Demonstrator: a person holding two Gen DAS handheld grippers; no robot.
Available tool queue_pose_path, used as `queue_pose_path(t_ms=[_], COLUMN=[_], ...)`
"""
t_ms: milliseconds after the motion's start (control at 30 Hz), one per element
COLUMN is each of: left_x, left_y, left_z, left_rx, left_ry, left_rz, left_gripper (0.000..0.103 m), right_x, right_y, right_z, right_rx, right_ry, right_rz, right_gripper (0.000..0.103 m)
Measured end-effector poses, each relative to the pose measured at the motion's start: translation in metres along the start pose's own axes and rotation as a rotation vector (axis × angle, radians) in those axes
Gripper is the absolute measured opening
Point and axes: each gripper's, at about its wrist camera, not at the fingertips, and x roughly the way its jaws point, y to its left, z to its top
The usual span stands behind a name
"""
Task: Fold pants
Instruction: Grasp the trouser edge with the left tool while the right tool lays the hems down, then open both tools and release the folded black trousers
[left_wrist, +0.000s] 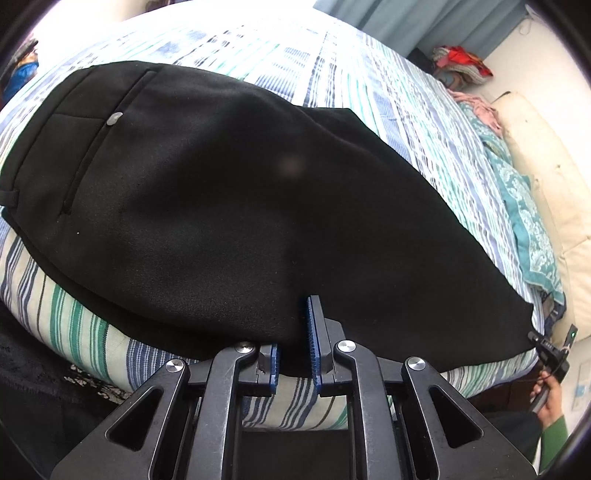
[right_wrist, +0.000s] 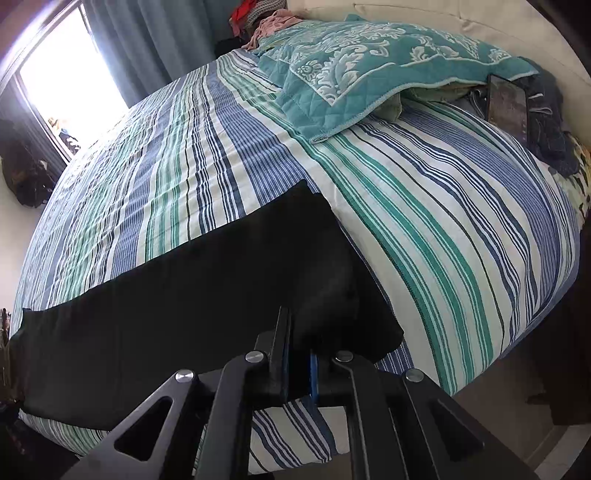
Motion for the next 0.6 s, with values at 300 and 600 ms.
queue_pose_path(t_ms=[300, 600], left_x=[-0.001, 0.0], left_y=[-0.009, -0.011], left_z=[0.004, 0.007], left_rx=[0.013, 0.007], left_ry=[0.019, 0.041], left_rz=[0.004, 0.039], left_gripper=[0.01, 0.018], right_x=[-0.039, -0.105], right_y=[0.002, 0.112], right_z=[-0.006, -0.023], right_rx=[-0.02, -0.24], right_ry=[-0.11, -0.252], right_rz=[-0.095, -0.118], right_gripper=[0.073, 0.086])
